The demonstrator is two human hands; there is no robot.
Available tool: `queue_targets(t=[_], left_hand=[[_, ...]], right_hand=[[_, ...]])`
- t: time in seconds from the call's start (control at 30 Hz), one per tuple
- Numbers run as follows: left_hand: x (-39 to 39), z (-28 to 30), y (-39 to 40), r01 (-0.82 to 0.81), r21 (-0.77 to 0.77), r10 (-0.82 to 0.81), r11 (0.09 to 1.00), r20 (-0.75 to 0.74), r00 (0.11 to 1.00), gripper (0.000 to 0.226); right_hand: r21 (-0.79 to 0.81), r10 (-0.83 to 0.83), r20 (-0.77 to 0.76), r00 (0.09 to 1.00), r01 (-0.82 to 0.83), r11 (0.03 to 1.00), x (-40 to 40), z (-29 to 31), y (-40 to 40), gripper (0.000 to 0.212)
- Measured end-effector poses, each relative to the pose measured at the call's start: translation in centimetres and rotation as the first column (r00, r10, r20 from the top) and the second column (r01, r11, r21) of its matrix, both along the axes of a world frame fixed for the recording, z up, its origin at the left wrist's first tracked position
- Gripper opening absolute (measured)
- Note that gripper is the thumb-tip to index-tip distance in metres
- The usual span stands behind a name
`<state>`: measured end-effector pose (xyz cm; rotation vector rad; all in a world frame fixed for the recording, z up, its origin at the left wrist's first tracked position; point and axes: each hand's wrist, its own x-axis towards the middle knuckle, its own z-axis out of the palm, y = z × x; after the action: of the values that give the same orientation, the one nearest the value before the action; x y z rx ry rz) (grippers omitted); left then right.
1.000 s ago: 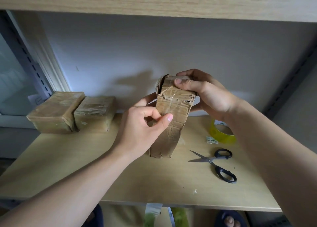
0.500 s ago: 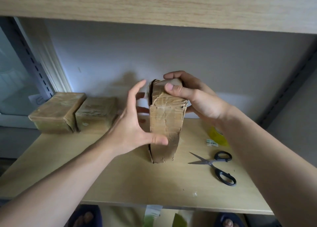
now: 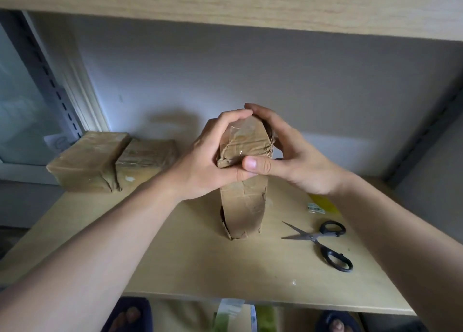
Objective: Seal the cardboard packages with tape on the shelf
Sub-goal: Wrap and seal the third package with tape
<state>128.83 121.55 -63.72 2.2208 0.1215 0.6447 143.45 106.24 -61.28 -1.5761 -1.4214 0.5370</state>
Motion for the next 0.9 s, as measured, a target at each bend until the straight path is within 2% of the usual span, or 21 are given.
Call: queue_targets(t=[0.27,0.4,0.47,0.5,0.57,0.63,0.67,0.73,0.8,0.9], left_hand=[[-0.4,-1.1,-0.5,-0.023,-0.056,0.026,0.998,0.040,0.999,0.115],[-0.5,-1.9,-1.4,-0.031,-0.136,0.040,0.990,0.069,0.997,0.137],[-0.5,-2.2,-1.6,-0.019,-0.112,0.028,0.994,0.075,0.997,0.144],[-0.5,-2.2,-1.7,-0.018,-0.106,0.027,0.994,0.079,0.996,0.145],[-0.6,-2.2,-1.7,-0.004,-0.107,0.013,0.994,0.087,0.996,0.146],[-0.7,-2.1,-1.7,0.017,-0.118,-0.006,0.993,0.093,0.996,0.146],[-0.7,-2.0,-1.8,0.019,-0.114,-0.009,0.993,0.093,0.996,0.146],[-0.4,-1.9,-2.2,0.011,-0.075,-0.005,0.997,0.082,0.997,0.146],[-0.3,-2.0,-2.5,-0.006,-0.059,0.011,0.998,0.083,0.997,0.144],[-0.4,-2.2,-2.6,-0.033,-0.086,0.040,0.996,0.086,0.996,0.147]], right_hand=[[-0.046,0.010,-0.061,0.998,-0.013,0.999,-0.5,0.4,0.0,0.086],[-0.135,-0.020,-0.136,0.990,0.002,0.991,-0.8,2.2,0.0,0.085],[-0.185,-0.108,-0.139,0.984,0.081,0.979,-1.6,3.5,0.7,0.084],[-0.201,-0.145,-0.072,0.987,0.128,0.971,-1.7,4.0,1.2,0.080],[-0.232,-0.178,0.018,0.984,0.177,0.957,-1.9,5.0,2.0,0.068],[-0.255,-0.196,0.020,0.980,0.195,0.947,-2.0,5.4,2.3,0.054],[-0.231,-0.245,0.028,0.969,0.245,0.942,-1.8,5.3,2.7,0.044],[-0.104,-0.443,0.045,0.895,0.445,0.889,-1.3,4.7,3.7,0.026],[-0.045,-0.553,-0.029,0.832,0.552,0.833,-1.3,3.9,4.4,0.028],[-0.089,-0.563,-0.131,0.816,0.556,0.826,-1.7,3.7,3.6,0.039]])
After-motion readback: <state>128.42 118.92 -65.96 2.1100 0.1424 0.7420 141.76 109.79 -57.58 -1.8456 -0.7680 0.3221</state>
